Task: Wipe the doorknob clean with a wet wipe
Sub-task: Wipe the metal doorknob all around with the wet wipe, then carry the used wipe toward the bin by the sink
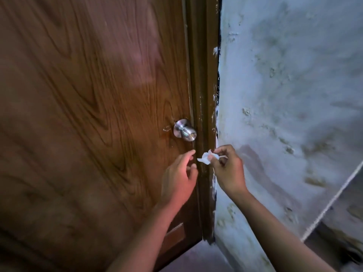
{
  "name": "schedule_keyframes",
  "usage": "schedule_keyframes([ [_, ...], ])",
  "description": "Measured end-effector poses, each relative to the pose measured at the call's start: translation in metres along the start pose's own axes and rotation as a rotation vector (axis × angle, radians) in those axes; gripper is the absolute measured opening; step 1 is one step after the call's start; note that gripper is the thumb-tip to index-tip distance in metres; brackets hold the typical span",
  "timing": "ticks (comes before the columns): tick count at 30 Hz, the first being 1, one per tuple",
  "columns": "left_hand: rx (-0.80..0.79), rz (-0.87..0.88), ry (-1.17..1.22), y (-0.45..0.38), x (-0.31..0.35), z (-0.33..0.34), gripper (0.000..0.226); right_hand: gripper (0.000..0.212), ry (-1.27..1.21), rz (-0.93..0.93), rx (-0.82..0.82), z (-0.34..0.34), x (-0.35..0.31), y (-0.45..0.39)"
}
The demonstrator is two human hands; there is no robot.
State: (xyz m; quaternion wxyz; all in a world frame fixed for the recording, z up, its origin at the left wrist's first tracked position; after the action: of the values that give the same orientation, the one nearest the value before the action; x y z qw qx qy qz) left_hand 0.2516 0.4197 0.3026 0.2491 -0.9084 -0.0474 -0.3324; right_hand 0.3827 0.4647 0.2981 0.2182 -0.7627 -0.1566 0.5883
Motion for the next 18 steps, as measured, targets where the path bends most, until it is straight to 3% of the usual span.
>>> schedule_keyframes([
  [2, -0.099, -0.053, 0.166, 0.018, 0.008, 0.008, 0.033, 0.031, -0.044, 0.019, -0.024, -0.008, -0.004, 0.019],
  [7, -0.143, -0.191, 0.389, 0.053, 0.026, 0.027, 0.013, 0.033, -0.002, 0.066, -0.020, -0.037, -0.002, 0.053],
  [12, -0.217, -0.253, 0.462, 0.076, 0.048, 0.047, 0.002, 0.016, 0.021, 0.088, -0.045, -0.073, 0.005, 0.075],
  [18, -0.198, -0.327, 0.533, 0.106, 0.081, 0.080, 0.010, 0.020, 0.085, 0.099, -0.062, -0.126, 0.020, 0.097],
])
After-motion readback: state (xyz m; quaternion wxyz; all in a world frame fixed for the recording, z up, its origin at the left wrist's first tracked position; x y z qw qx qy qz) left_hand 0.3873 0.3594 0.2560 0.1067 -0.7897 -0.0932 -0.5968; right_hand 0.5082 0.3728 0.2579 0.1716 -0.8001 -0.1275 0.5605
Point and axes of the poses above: each hand's wrist, its own y-axis away from the middle knuckle, its own z-axis out of the palm, x = y × z, the point moved 3 cm from there along -y, towards the middle knuckle, and after that the axes turned 10 degrees about -z, right-handed, at the moved point
